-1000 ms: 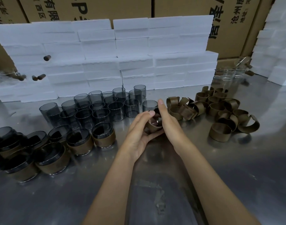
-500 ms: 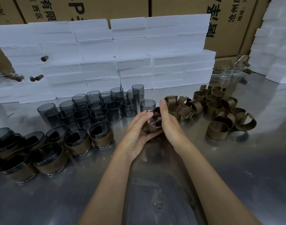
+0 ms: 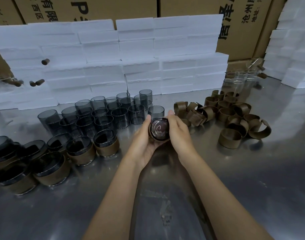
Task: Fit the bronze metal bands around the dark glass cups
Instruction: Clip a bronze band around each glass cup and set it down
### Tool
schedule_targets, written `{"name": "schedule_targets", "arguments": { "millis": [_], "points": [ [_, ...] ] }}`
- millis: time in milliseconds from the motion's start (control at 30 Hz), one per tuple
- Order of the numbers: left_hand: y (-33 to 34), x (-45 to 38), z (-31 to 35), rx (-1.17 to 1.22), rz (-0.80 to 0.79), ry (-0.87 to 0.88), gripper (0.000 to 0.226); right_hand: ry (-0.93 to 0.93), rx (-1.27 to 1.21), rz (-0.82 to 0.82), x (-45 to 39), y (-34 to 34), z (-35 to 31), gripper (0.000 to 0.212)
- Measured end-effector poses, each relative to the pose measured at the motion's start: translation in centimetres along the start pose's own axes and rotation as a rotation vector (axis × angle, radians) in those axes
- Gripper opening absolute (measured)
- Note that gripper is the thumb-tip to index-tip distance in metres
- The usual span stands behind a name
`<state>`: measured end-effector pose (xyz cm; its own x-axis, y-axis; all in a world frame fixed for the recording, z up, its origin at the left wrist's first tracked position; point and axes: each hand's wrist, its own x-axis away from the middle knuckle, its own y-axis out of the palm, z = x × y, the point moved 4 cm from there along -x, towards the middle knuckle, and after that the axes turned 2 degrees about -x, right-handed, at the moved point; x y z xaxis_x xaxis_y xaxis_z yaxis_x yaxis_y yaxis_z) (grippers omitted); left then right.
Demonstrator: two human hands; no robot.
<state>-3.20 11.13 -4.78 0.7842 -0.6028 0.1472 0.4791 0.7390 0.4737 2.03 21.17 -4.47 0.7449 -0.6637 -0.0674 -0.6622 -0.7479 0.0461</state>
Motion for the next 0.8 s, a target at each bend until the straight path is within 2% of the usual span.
{"name": "schedule_targets", "arguments": {
  "millis": [67, 133, 267, 367, 467, 667, 800],
  "points": [
    [-0.1, 0.0, 0.0, 0.006, 0.063, -0.001, 0.043, 0.047, -0.067, 0.009, 0.1, 0.0, -0.1, 0.022],
    [0.0, 0.1, 0.0, -0.006, 0.086, 0.0, 0.035, 0.137, -0.214, 0.039, 0.2, -0.3, -0.1, 0.018],
    [0.7, 0.2, -0.3, -0.072, 0.103, 0.011, 0.031, 0.253, -0.404, 0.084, 0.6, -0.7, 0.1, 0.027],
    [0.8, 0.3, -0.7, -0.045, 0.136, 0.031, 0.032, 0.3, -0.491, 0.06, 1.1, -0.3, -0.1, 0.033],
    [0.4, 0.6, -0.7, 0.032, 0.137, 0.03, 0.024, 0.316, -0.516, 0.018, 1.4, -0.1, -0.4, 0.029],
    [0.8, 1.0, -0.5, 0.031, 0.168, 0.039, 0.022, 0.272, -0.484, 0.046, 1.4, 0.3, -0.4, 0.049],
    [0.7, 0.5, -0.7, 0.034, 0.209, 0.094, 0.04, 0.273, -0.505, 0.013, 1.8, 0.5, -0.8, 0.03]
  ]
}}
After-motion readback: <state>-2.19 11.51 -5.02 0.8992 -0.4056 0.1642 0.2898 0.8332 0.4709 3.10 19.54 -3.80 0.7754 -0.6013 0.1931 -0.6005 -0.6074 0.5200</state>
